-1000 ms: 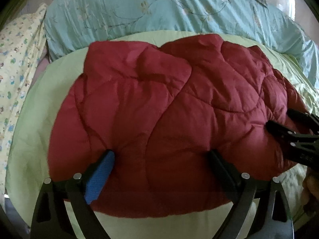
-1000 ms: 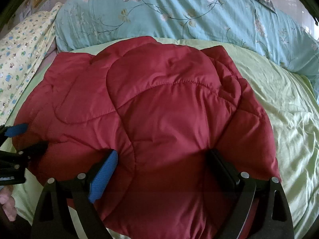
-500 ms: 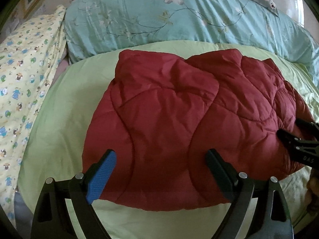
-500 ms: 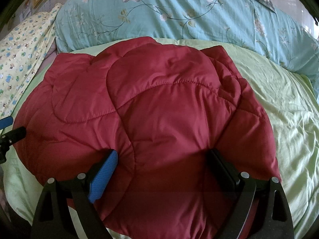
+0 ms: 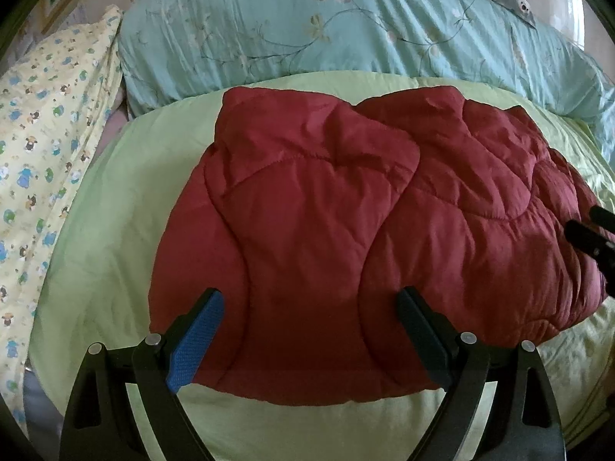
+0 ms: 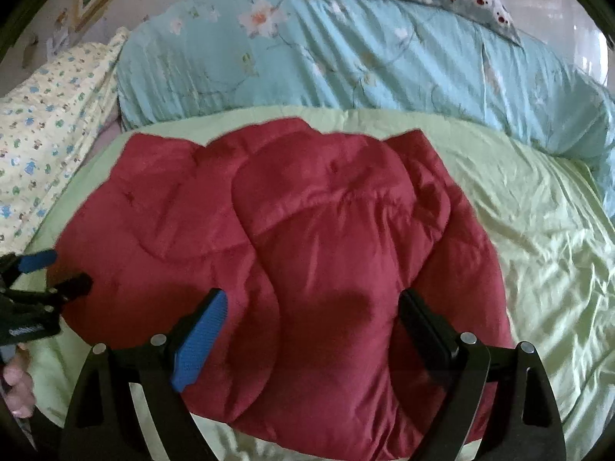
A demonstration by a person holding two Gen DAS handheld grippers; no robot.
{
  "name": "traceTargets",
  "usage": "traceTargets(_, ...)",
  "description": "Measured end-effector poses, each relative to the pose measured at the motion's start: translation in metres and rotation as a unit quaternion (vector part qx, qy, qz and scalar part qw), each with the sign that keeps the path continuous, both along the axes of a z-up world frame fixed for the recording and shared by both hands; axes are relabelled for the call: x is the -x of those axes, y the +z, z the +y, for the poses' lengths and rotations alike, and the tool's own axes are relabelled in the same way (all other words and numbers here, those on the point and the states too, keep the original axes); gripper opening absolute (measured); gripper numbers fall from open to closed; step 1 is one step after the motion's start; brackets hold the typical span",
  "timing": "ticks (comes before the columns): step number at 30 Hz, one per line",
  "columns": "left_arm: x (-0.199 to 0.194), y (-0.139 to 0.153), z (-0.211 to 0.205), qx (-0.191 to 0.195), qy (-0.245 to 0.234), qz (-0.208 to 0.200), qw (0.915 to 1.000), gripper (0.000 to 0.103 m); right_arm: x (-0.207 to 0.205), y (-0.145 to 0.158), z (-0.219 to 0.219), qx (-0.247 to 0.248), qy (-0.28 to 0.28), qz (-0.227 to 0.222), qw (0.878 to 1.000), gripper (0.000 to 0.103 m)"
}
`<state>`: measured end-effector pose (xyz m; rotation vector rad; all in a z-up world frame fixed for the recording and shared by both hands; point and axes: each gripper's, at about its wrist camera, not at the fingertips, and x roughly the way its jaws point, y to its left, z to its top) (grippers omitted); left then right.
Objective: Fold large clothes
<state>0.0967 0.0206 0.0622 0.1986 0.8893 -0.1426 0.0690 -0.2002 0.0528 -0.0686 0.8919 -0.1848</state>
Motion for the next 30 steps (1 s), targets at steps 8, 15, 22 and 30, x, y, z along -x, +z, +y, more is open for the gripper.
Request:
traceTargets(8,-0.008,-0.005,0.000,0.006,0.002,0.008,1.0000,0.094,-0.020,-0.006,0.004,-0.001,0.020,0.029,0.999,0.090)
traceTargets(15,-0.018,-0.010,-0.003,0.004,0.002,0.011,0.9999,0.095,-0.040,-0.023,-0.001,0.022,0.021,0.074,0.997,0.092)
traceTargets(22,-0.028,-0.019,-0.008,-0.003,0.002,0.014,0.9999,0.100,-0.052,-0.032,-0.019,0.009,0.014,0.090,0.996,0.093)
traceTargets(30,-0.040,-0.025,-0.011,-0.001,0.005,0.020,0.9998,0.103,-0.052,-0.037,-0.022,-0.002,0.013,0.085,0.996,0.094)
